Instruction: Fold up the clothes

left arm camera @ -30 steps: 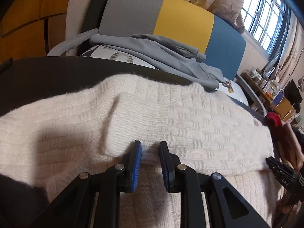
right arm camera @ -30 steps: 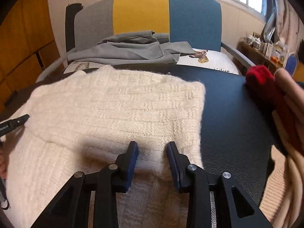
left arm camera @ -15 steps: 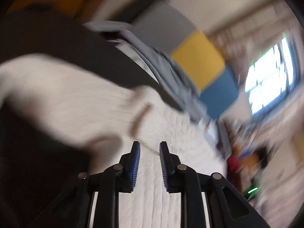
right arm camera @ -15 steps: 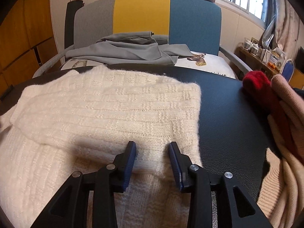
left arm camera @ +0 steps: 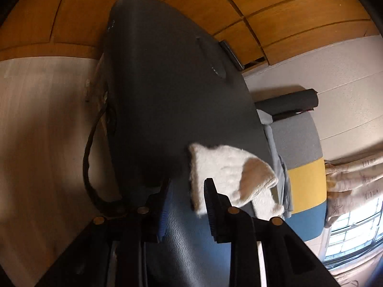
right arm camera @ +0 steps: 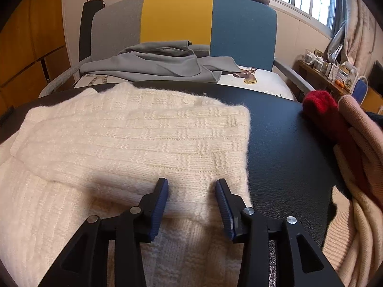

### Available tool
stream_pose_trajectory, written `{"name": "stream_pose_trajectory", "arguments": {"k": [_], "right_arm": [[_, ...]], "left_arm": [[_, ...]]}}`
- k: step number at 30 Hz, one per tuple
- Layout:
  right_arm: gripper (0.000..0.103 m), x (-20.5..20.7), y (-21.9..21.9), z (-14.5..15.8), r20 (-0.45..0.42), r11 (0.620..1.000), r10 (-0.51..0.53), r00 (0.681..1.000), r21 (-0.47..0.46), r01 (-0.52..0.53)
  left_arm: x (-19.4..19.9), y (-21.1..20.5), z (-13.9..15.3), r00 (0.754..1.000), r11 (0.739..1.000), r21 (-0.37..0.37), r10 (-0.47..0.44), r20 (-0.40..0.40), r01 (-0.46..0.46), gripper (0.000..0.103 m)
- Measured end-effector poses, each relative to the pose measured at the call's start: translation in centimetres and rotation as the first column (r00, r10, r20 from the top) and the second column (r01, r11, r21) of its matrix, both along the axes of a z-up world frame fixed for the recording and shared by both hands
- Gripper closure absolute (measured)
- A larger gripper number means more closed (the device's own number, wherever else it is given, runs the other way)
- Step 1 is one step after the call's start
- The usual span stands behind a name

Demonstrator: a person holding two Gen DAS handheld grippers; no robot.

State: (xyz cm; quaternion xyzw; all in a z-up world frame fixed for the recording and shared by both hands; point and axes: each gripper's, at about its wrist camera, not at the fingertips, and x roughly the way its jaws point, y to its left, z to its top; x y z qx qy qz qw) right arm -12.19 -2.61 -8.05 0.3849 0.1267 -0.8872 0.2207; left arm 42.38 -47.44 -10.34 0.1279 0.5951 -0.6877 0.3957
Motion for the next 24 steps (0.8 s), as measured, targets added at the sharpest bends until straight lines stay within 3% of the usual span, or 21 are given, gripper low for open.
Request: {"name": "stream_pose_trajectory", "arguments": {"k": [5,10,13,18,20,24], "right_arm": [[0.055,0.1,0.0,0.1,-0.006,1.0,-0.009,1.0,0.013,0.009],[0.054,0.2,-0.2,0.1,-0.018,0.999,-0.013,1.0,0.032,0.014],[0.051,0.1,-0.2,0.0,-0.02,0.999,-0.018,1.0,0.035,0.018],[0.05,0.0,-0.1,0.0,-0.02,0.999,-0.021,1.0,0.034,0.022],[0.05,0.0,-0.1,0.0,-0.018,0.999,-0.021,1.0,0.031,0.022],[0.05,0.0,0.0,0.0,-0.015,0.999,-0.022,1.0,0.025,0.022]], "left_arm": [[-1.8,-0.8,-0.1,0.998,0.999,-0.022,-0.046,0.041,0.047,0.074],[-3.3,-1.0,0.0,0.99,0.998,-0.04,-0.052,0.134,0.058,0.073],[-4.0,-1.2,0.2,0.989,0.998,-0.049,-0.042,0.142,0.049,0.067],[-5.1,-1.3,0.3,0.977,0.996,-0.054,-0.06,0.206,0.073,0.068],[-5.4,-1.3,0.5,0.972,0.995,-0.057,-0.064,0.227,0.079,0.07],[-5.4,-1.4,0.5,0.969,0.996,-0.055,-0.054,0.242,0.069,0.085]]}}
